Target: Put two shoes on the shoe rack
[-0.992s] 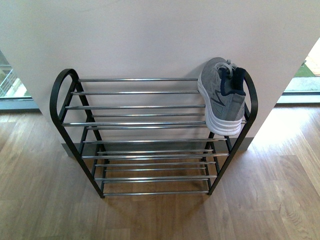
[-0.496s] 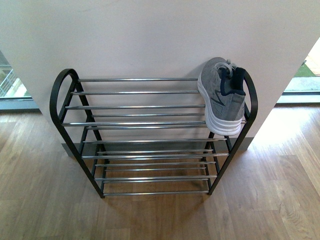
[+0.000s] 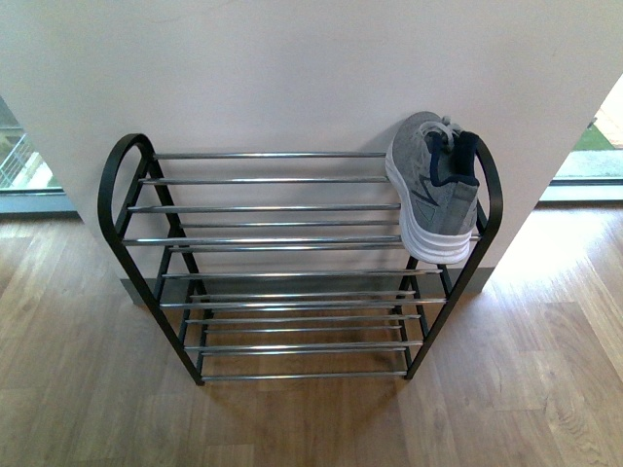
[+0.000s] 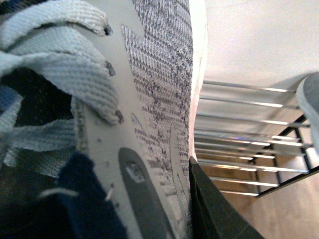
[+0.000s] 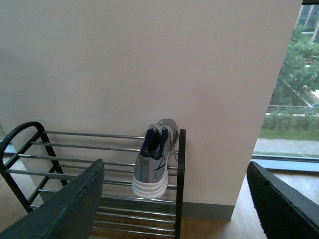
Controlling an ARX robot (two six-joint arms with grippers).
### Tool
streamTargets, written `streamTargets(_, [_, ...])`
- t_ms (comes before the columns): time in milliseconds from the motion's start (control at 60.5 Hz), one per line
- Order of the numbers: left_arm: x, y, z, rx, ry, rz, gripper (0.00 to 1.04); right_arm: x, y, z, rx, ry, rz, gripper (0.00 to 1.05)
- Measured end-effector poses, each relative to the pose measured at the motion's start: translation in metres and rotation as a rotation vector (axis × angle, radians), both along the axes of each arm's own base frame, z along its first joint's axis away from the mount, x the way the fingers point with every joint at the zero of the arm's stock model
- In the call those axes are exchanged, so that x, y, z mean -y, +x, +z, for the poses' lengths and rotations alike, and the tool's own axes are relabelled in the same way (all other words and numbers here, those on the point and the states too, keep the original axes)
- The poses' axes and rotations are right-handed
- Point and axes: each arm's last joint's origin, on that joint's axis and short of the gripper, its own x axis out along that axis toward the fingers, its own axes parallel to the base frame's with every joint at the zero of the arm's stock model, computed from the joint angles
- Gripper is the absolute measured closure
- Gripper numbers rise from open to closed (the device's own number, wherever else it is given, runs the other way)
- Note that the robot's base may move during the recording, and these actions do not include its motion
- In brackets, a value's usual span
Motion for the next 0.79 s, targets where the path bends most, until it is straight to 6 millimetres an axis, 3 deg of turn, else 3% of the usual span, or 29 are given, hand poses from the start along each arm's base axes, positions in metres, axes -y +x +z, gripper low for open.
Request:
streamTargets(231, [0.053, 0.078, -0.017, -0.121, 0.02, -0.211, 1.02, 0.0, 0.0, 0.0, 0.0, 0.0, 0.0, 0.09])
streamTargets(446, [0.105, 0.149, -0.059, -0.247, 0.076, -0.308, 1.02, 0.0, 0.0, 0.0, 0.0, 0.0, 0.0, 0.09])
streamTargets(628, [0.145, 0.187, -0.097, -0.325, 0.033, -0.348, 1.02, 0.0, 0.0, 0.0, 0.0, 0.0, 0.0, 0.09])
streamTargets(793, [0.182, 0.203, -0.131, -0.399, 0.032, -0.395, 1.02, 0.0, 0.0, 0.0, 0.0, 0.0, 0.0, 0.09])
